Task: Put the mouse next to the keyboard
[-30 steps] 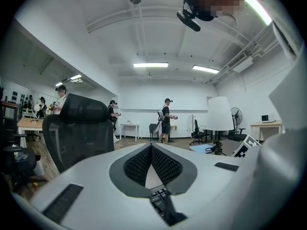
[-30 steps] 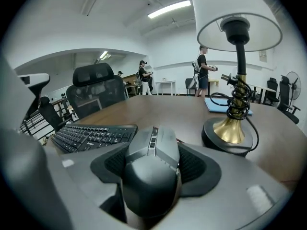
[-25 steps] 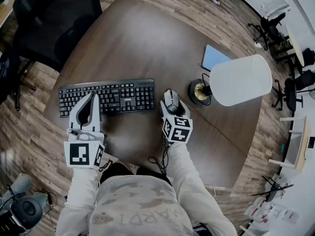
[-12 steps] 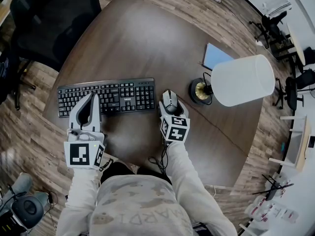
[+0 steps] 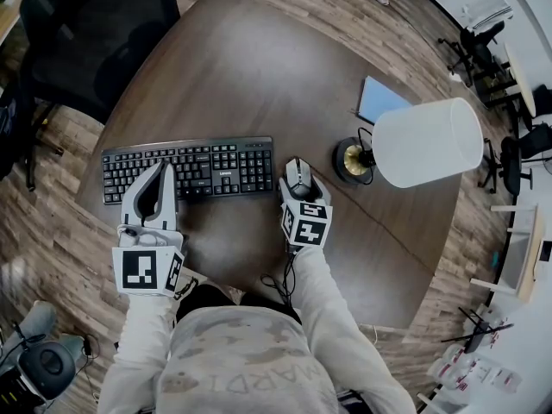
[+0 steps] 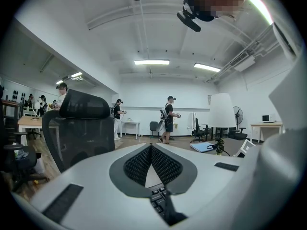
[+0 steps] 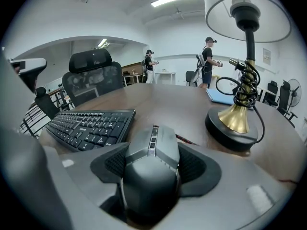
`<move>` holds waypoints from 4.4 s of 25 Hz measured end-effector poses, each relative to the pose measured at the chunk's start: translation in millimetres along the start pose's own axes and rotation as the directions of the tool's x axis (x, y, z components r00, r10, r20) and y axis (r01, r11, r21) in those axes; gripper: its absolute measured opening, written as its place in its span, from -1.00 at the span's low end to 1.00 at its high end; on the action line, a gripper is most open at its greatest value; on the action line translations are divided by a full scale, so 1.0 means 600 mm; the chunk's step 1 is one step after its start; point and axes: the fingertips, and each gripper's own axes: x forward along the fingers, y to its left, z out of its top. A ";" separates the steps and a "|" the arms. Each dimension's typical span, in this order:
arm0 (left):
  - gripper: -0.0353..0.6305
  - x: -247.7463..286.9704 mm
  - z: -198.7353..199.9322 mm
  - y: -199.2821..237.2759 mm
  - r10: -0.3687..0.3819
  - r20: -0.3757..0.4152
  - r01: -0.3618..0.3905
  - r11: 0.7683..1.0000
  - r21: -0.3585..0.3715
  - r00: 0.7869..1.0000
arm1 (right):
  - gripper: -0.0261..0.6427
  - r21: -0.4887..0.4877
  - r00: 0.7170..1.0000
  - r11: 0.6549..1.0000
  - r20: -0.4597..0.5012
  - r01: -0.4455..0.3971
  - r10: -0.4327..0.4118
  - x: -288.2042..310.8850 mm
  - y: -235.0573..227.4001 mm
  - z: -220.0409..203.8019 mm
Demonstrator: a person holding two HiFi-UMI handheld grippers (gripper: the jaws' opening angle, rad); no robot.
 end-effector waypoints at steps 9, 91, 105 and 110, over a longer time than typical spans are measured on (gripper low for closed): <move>-0.88 -0.005 0.004 0.002 0.001 0.006 -0.001 1.000 0.006 1.000 | 0.02 -0.007 1.000 1.000 -0.029 -0.002 0.001 0.005 0.001 -0.004; -0.88 -0.292 0.123 -0.175 0.051 0.203 -0.070 0.994 0.084 0.978 | -0.89 -0.224 0.778 0.949 0.546 -0.223 0.311 -0.490 0.088 0.150; -0.88 -0.321 0.130 -0.207 0.067 0.217 -0.087 0.992 0.088 0.974 | -0.89 -0.254 0.735 0.939 0.587 -0.230 0.339 -0.553 0.082 0.156; -0.88 -0.328 0.132 -0.211 0.082 0.222 -0.102 0.992 0.080 0.971 | -0.89 -0.269 0.723 0.935 0.595 -0.232 0.351 -0.569 0.081 0.160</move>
